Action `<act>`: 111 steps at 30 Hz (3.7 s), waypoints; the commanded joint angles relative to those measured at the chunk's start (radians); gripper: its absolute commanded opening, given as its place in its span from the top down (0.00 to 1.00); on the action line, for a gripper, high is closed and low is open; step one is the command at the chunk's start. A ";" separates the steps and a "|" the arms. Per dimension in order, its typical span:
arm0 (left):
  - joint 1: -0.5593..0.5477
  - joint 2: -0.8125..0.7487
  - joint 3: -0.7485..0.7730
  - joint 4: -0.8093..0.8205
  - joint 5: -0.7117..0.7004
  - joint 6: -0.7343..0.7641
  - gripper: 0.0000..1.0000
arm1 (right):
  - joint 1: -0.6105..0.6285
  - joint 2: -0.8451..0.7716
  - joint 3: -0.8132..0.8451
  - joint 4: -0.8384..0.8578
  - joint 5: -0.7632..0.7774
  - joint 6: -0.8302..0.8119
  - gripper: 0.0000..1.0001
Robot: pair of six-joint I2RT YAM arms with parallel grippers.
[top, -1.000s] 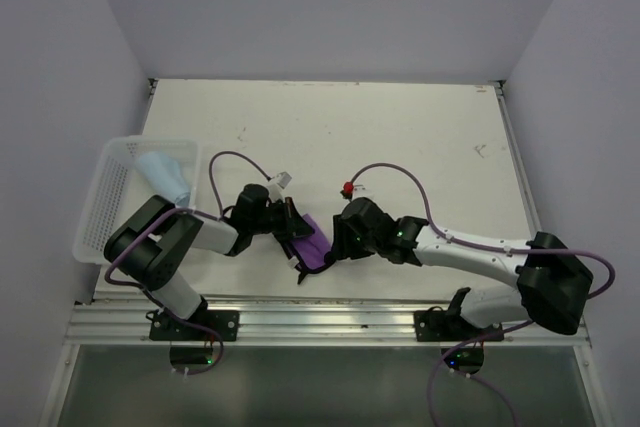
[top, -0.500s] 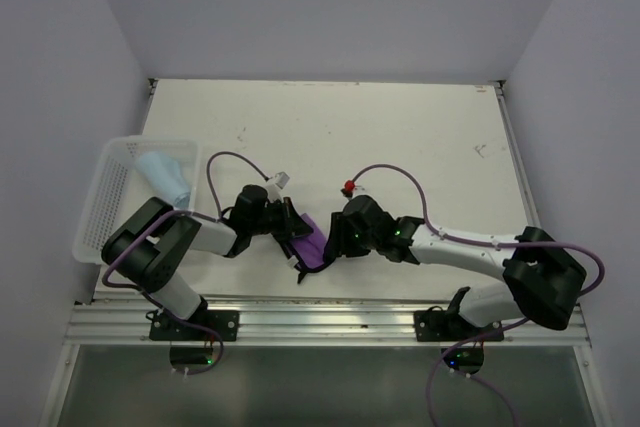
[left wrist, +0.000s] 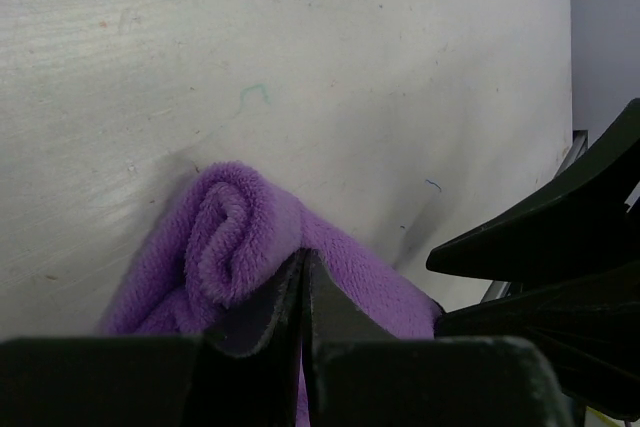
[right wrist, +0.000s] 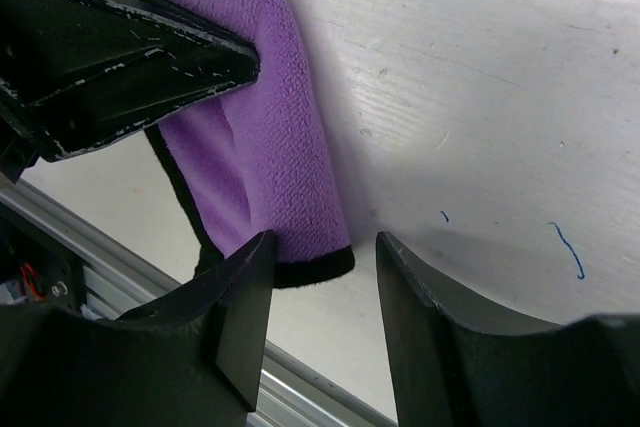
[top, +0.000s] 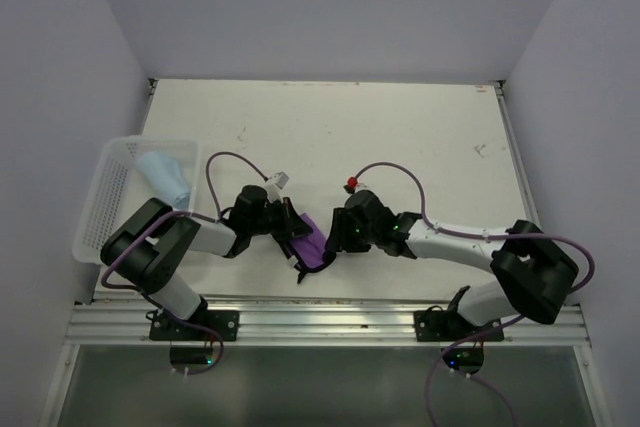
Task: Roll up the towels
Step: Roll the towel
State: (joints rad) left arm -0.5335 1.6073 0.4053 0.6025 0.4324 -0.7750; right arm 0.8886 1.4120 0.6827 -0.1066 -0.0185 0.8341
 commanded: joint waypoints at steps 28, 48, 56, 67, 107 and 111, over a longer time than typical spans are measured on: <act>0.006 0.029 -0.022 -0.152 -0.116 0.059 0.94 | 0.000 0.126 -0.080 0.159 -0.103 -0.030 0.66; 0.007 -0.067 0.128 -0.300 -0.153 0.083 0.89 | 0.233 0.100 0.032 -0.044 0.309 -0.129 1.00; 0.009 -0.179 0.205 -0.403 -0.170 0.079 0.87 | 0.268 0.110 0.067 -0.114 0.468 -0.089 1.00; 0.007 -0.227 0.222 -0.400 -0.139 0.045 0.85 | 0.414 0.199 0.190 -0.268 0.724 -0.087 1.00; -0.088 -0.284 -0.031 -0.271 -0.130 -0.095 0.85 | 0.693 0.832 0.804 -0.917 1.025 -0.119 1.00; -0.098 -0.288 -0.068 -0.251 -0.158 -0.118 0.85 | 0.697 0.838 0.810 -0.927 1.029 -0.122 1.00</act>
State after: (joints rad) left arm -0.6018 1.3369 0.3717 0.3233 0.2855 -0.8623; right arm 1.5860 2.2154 1.4689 -1.0443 1.0573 0.7109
